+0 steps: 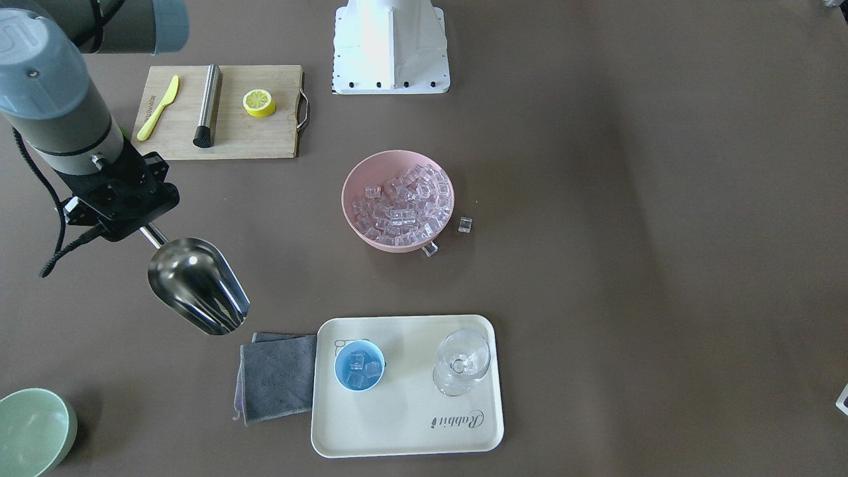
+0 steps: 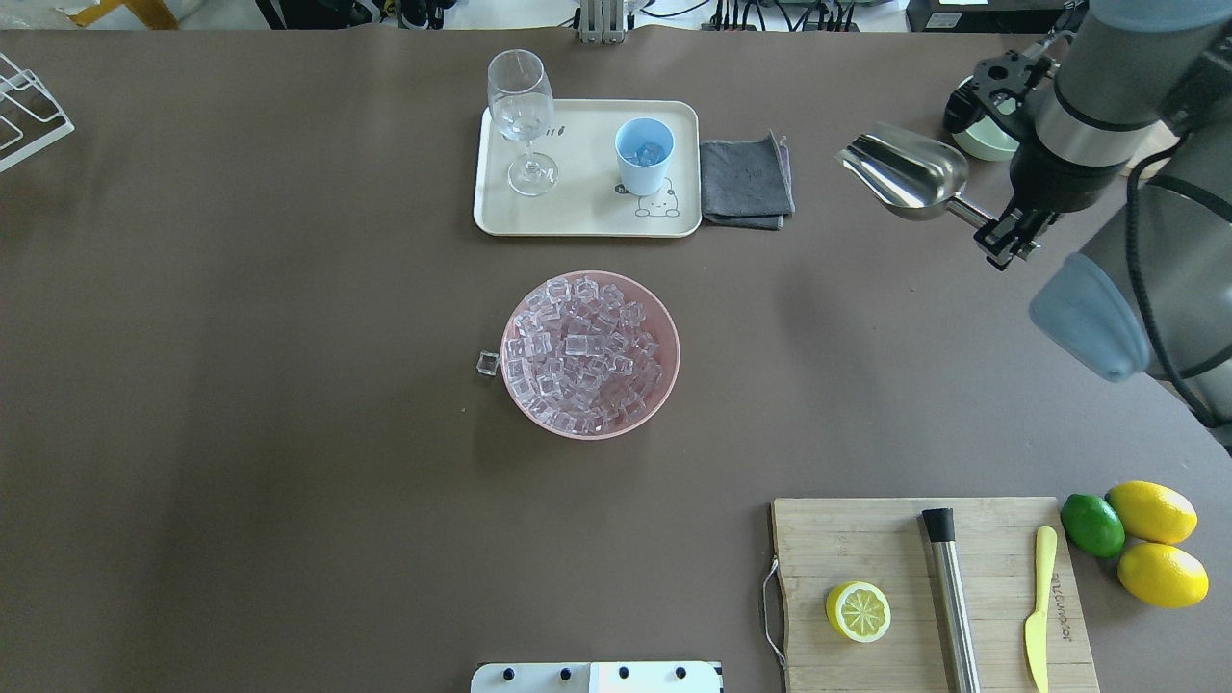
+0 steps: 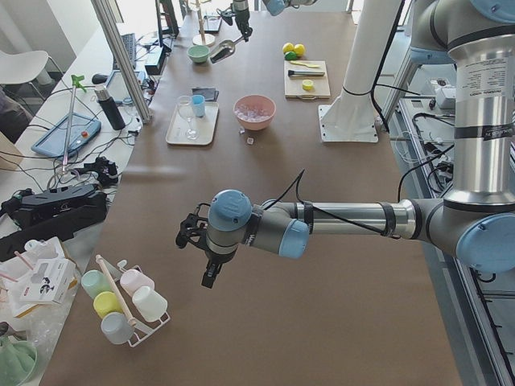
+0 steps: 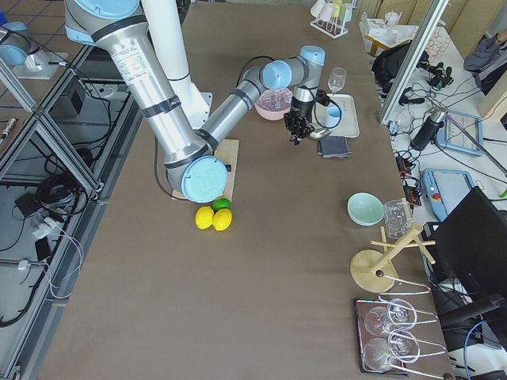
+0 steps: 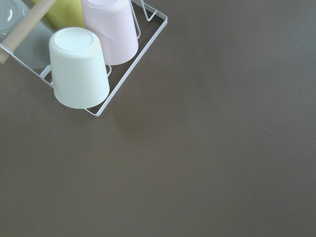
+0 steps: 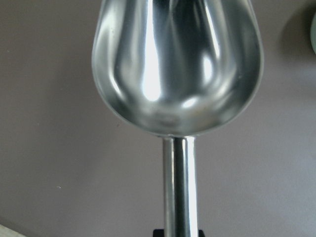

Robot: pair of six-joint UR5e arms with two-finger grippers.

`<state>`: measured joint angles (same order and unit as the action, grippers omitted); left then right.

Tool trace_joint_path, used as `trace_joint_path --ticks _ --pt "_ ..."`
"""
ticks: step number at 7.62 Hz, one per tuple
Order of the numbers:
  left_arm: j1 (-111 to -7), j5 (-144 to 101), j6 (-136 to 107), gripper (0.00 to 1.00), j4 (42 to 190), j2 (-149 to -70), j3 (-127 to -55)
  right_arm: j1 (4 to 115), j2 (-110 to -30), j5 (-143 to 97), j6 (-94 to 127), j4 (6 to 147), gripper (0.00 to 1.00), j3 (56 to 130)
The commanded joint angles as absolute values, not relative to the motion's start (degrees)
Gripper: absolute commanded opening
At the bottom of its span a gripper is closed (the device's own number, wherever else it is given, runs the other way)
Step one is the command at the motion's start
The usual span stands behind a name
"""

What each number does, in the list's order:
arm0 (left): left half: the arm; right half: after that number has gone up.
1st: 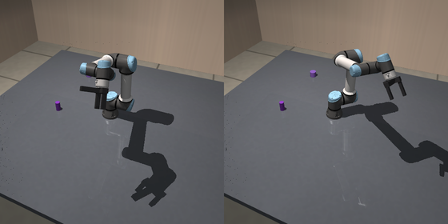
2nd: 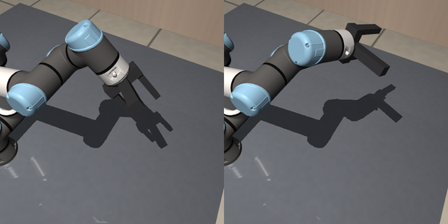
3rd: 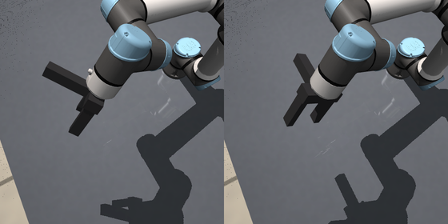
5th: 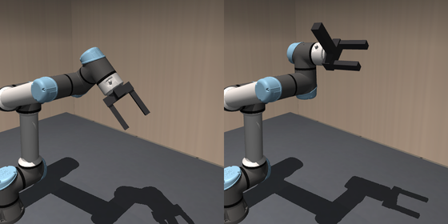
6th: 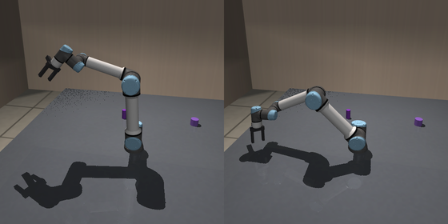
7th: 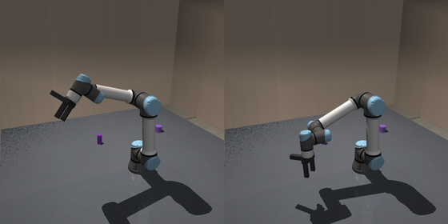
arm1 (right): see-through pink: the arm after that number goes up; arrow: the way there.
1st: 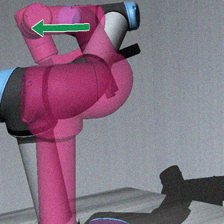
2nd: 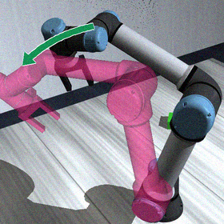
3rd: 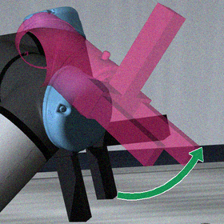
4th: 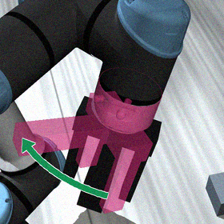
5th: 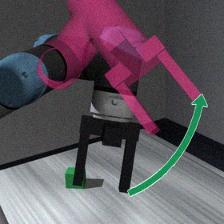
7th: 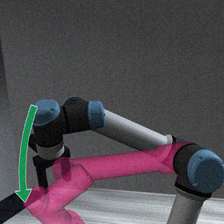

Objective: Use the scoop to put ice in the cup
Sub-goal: 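Carry the empty scoop back and stand it at the table edge with the right gripper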

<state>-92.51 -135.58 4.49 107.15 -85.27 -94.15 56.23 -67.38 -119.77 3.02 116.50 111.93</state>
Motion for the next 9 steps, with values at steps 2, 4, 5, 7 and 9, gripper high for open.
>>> trace_joint_path --ticks 2,4,5,7,9 --pt "-92.2 -133.61 2.46 0.99 102.69 -82.35 -99.65 58.27 -89.85 -121.03 27.0 92.54 0.0 115.58" --pt "-91.23 -128.86 2.72 0.99 97.66 -83.14 -101.42 58.53 -96.13 -120.94 34.87 81.43 0.0 112.7" --pt "-90.97 -129.11 2.81 0.99 97.73 -83.23 -101.43 59.06 -98.24 -120.94 35.15 77.82 0.0 110.59" --pt "-89.75 -129.29 2.99 0.99 99.23 -83.58 -101.6 59.59 -100.28 -123.47 35.51 69.04 0.0 104.1" --pt "-89.65 -129.29 2.9 0.99 98.53 -84.11 -101.16 59.59 -100.28 -124.01 35.51 67.24 0.0 101.52"
